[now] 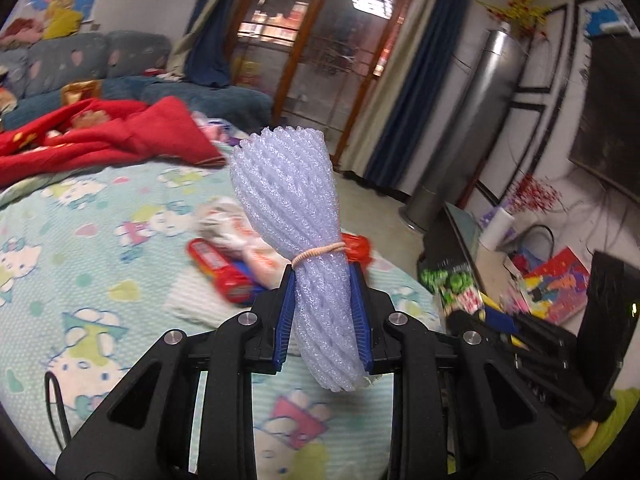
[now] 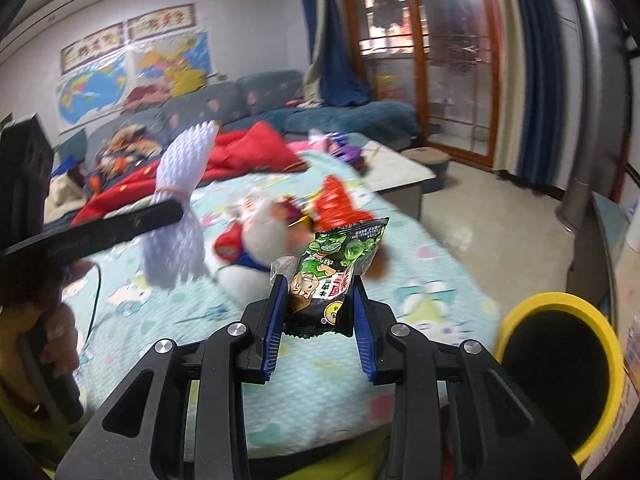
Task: Collect trash
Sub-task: 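Carry the snack packet and foam net over the yellow bin with both tools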
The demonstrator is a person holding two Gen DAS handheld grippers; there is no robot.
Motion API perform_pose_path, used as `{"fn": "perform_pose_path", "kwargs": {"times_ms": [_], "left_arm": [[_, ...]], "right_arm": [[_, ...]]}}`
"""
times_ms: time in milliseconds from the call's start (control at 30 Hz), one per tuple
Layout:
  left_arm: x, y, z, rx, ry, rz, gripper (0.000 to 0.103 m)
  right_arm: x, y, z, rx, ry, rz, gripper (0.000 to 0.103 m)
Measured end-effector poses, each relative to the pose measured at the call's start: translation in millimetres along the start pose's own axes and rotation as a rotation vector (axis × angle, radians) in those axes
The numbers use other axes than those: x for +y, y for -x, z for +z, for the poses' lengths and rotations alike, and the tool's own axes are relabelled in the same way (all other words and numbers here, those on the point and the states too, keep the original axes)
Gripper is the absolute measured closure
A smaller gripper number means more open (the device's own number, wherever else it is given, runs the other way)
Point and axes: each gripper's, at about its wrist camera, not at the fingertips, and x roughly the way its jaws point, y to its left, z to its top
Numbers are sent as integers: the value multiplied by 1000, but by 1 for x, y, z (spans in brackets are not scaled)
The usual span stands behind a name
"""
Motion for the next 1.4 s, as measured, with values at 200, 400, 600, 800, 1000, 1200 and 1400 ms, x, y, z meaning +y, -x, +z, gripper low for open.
{"fn": "perform_pose_path", "kwargs": {"times_ms": [200, 400, 600, 800, 1000, 1200, 1400], "left_arm": [[-31, -13, -5, 31, -68, -62, 83], [-57, -27, -9, 59, -124, -114, 83], [-76, -41, -11, 83, -156, -154, 83], [-99, -57, -16, 112, -193, -199, 83], [-128, -74, -19, 140, -236, -250, 83], [-156, -96, -24, 171, -284, -298, 83], [-178, -123, -33, 230, -300, -336, 82]], "right_arm": [[-30, 17, 2, -42, -51, -75, 73], [-61, 28, 0, -66, -106, -152, 73], [-94, 34, -7, -67, -174, -223, 73], [-129, 38, -24, -44, -265, -296, 73], [-151, 41, -40, -28, -315, -348, 73], [-172, 41, -58, 18, -355, -394, 73], [-192, 37, -74, 68, -407, -416, 73]]}}
